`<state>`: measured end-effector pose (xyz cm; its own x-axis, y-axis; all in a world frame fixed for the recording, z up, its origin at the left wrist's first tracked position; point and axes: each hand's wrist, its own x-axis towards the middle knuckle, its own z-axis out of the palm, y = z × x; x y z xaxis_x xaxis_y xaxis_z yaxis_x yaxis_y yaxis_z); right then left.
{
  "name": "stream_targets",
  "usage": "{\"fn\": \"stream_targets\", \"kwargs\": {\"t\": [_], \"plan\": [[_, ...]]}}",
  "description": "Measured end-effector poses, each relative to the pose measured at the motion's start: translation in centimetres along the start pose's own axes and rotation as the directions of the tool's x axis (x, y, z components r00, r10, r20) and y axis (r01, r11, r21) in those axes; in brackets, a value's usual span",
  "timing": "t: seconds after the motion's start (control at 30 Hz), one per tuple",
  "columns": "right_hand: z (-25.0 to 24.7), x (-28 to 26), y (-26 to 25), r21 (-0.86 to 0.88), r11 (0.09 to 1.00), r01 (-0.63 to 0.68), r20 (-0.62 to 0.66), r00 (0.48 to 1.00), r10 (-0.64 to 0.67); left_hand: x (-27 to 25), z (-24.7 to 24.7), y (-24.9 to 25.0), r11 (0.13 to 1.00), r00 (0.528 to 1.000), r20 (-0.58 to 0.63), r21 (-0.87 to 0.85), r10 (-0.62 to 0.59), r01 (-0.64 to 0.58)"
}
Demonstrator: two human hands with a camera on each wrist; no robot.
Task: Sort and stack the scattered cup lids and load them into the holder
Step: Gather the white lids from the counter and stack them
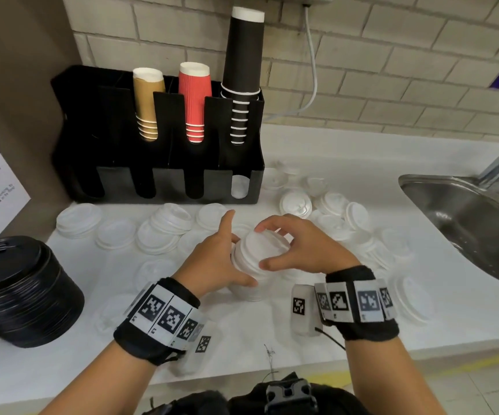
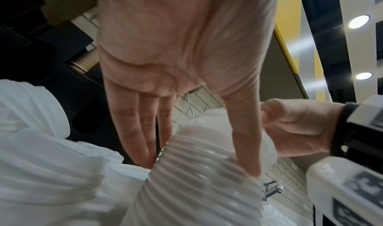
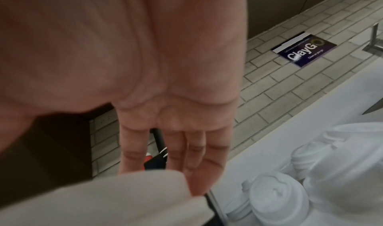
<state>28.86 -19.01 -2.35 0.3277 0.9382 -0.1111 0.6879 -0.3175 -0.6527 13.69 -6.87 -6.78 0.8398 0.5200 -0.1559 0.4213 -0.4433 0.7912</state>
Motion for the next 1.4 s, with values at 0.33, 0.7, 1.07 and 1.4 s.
{"fn": "stream_targets", "kwargs": {"t": [0.33,0.7,1.07,1.4], "plan": [[2.6,0.3,-0.6,-0.07,0.997,-0.032,-0.058,0.998,0.028,-0.1,0.0,0.0,0.999,1.0,0.003,0.034,0.011,-0.012],[1.2,-1.4,1.6,0.077,0.986,-0.151,-0.186,0.969,0.163,0.1,-0.3,1.0,0.993,0.998,-0.001,0.101,0.055,-0.055],[0.3,-3.2,6.8,-0.339,0.668,-0.662,-0.19,0.744,0.641,0.8,-0.1,0.8,0.994,0.998,0.009,0.092,0.054,-0.055],[0.2,-3.0,6.7,-0.292,0.699,-0.653,-0.211,0.757,0.618,0.9,-0.1,0.8,0.995,0.998,0.014,0.085,0.057,-0.058]]}}
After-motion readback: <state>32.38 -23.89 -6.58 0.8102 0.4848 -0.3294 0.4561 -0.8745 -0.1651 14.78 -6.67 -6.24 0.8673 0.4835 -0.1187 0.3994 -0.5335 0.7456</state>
